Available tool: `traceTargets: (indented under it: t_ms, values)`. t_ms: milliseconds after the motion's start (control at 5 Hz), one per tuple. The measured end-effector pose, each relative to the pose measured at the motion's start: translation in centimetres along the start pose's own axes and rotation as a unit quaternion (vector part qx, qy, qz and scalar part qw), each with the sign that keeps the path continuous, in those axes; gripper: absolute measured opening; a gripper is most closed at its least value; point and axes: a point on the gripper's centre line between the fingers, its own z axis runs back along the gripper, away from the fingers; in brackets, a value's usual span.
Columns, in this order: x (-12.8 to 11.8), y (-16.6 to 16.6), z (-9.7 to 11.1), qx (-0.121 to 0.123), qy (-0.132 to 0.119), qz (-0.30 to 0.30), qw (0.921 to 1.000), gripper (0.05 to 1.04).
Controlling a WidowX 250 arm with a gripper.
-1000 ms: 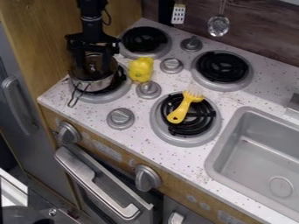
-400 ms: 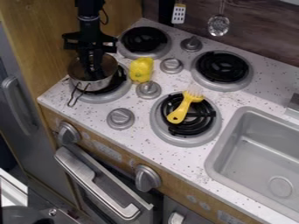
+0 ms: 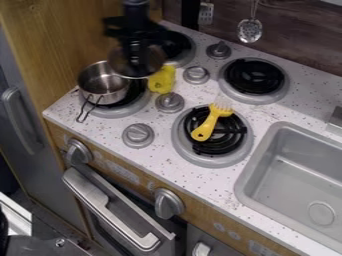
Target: Put the lid on upper right burner
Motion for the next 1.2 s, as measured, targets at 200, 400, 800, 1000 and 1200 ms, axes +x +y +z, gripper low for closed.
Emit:
traceTargets:
  t_ms: [200,400,800,1000,1200]
  values:
    - [-0.3,-4.0,0.6,-0.004,-0.004,-0.050,0.9987,0.270]
    - [-0.7,-8.2,0.3,-0.028,-0.008,-0.086,0.9959,0.271]
    - [-0.4,-13.8,-2.4,-0.053,-0.027,-0.112,0.9919,0.270]
    - [1.4,-15.8,-2.6,-0.059,-0.048,-0.123,0.9895,0.270]
    - [2.2,-17.6,-3.1,-0.055,-0.049,-0.138,0.9877,0.270]
